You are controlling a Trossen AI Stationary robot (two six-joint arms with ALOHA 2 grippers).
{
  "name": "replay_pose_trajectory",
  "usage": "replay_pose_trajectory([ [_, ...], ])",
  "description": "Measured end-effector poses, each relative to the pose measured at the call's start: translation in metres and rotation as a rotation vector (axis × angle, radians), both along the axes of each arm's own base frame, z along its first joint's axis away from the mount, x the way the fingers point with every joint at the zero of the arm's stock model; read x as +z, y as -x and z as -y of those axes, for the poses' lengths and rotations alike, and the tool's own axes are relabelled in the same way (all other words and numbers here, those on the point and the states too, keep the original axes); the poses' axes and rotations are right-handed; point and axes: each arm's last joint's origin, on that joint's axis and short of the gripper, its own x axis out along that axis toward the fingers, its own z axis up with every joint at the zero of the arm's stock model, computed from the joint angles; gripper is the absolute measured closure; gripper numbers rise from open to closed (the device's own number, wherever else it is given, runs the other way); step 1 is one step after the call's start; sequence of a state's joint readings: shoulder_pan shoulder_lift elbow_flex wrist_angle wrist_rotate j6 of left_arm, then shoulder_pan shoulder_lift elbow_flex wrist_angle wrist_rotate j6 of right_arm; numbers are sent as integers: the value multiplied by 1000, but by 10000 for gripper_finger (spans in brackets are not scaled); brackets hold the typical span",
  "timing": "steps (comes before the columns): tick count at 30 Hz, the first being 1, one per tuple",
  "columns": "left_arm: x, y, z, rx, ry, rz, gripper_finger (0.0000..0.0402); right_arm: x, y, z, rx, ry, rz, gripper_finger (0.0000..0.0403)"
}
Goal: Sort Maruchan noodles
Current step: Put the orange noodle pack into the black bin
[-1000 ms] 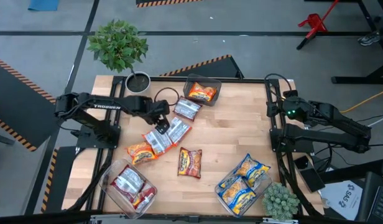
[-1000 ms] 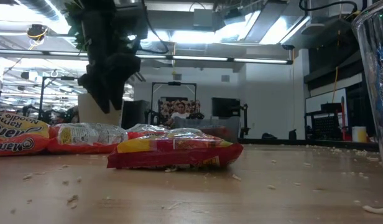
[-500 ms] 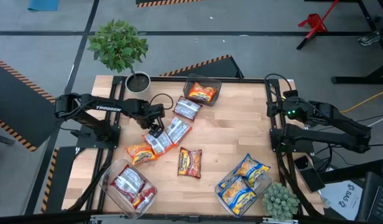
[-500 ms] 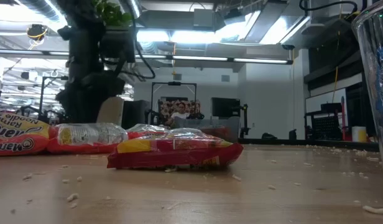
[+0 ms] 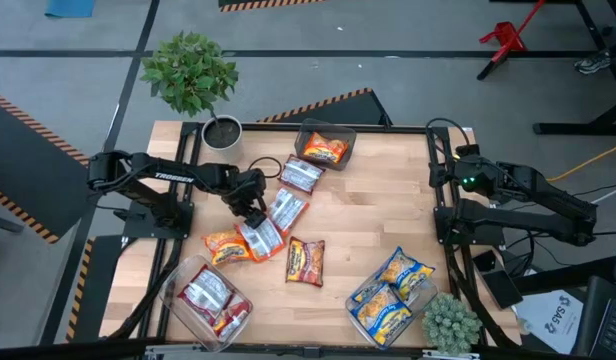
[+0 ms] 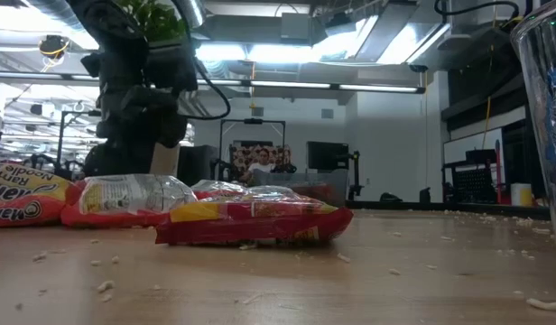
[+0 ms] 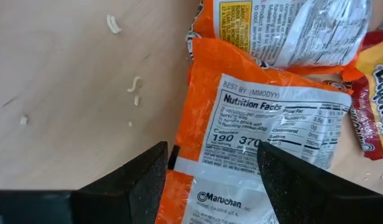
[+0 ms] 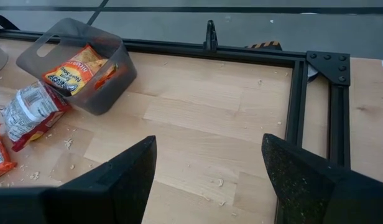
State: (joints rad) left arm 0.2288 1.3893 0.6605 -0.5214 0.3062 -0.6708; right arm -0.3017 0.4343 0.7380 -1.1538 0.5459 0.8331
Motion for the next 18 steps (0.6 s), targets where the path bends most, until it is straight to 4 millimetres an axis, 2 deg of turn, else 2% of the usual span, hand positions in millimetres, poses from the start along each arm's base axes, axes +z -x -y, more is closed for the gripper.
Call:
replay_pose_trajectory([
  [10, -12, -9, -1, -25, 16, 6, 168, 0, 0, 0, -1, 1, 0, 123],
  [13, -17, -12, -1, -35, 44, 5, 190, 0, 0, 0, -1, 1, 0, 123],
  [18, -20, -14, 2, -54, 45, 7, 255, 0, 0, 0, -2, 2, -1, 123],
])
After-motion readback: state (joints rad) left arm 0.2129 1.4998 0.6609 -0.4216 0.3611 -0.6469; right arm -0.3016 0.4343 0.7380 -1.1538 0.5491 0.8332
